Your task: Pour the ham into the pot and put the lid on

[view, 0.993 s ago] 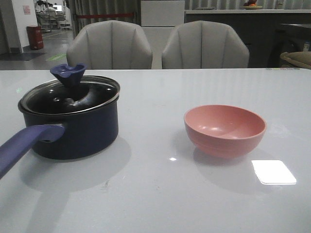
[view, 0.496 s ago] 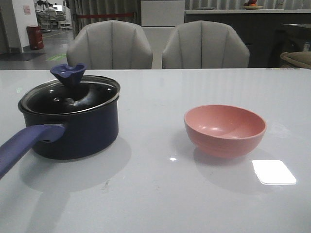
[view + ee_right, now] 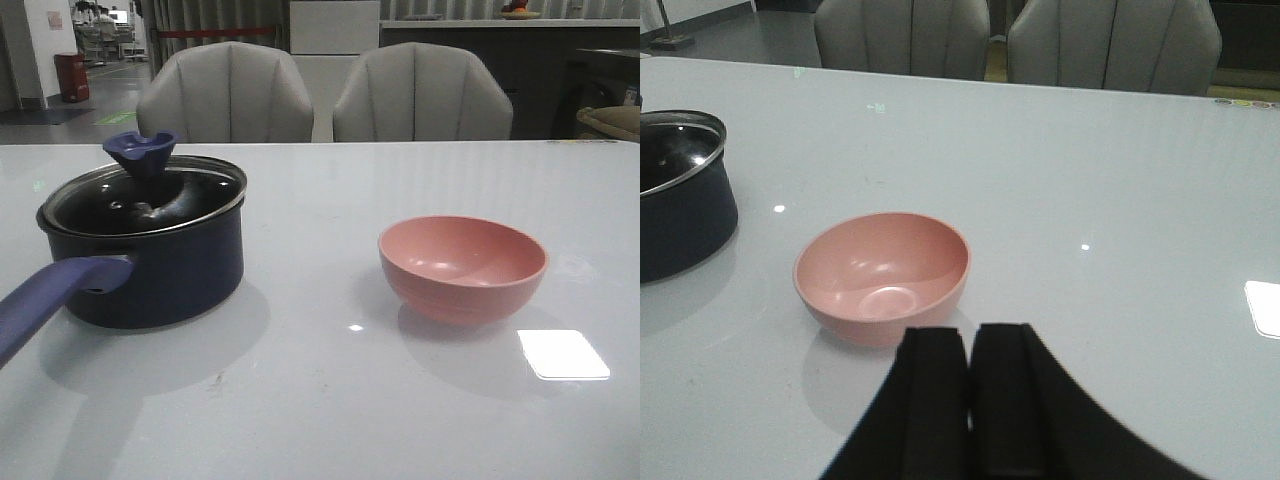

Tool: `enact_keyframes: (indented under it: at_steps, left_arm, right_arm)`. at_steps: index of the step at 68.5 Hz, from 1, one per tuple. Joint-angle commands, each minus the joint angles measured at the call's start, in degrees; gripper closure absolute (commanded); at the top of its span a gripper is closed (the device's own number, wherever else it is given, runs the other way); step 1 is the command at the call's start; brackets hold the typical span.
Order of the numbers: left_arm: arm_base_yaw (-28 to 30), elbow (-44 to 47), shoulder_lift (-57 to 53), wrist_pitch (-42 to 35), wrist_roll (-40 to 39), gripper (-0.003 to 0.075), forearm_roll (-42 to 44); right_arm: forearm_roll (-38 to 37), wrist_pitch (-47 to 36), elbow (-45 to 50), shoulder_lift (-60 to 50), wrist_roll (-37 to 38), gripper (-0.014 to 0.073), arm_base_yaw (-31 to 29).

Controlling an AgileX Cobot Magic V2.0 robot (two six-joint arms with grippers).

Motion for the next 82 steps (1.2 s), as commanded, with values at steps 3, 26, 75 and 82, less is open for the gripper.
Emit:
enact_keyframes:
  at_steps: [3, 26, 75, 82]
  left_arm:
    - [-0.01, 1.14, -1.16, -4.49, -0.74, 0.0587, -0.02]
    - [-0.01, 1.14, -1.16, -4.49, -0.74, 0.0587, -0.02]
    - [-0.01, 1.14, -1.16, -4.49, -0.74, 0.0587, -0.02]
    - [-0.01, 1.14, -1.16, -4.49, -0.74, 0.0587, -0.02]
  right_arm:
    - [-0.62, -4.26, -1.53, 0.47, -0.23, 0.0449, 0.06]
    - [-0.62, -4.26, -1.53, 0.47, -0.23, 0.0449, 0.06]
    - [-9.59, -24.62, 11.7, -4.55, 8.53, 0.0449, -6.35]
    - [-9.59, -22.36, 11.76, -7.26, 8.58, 0.0449, -6.35]
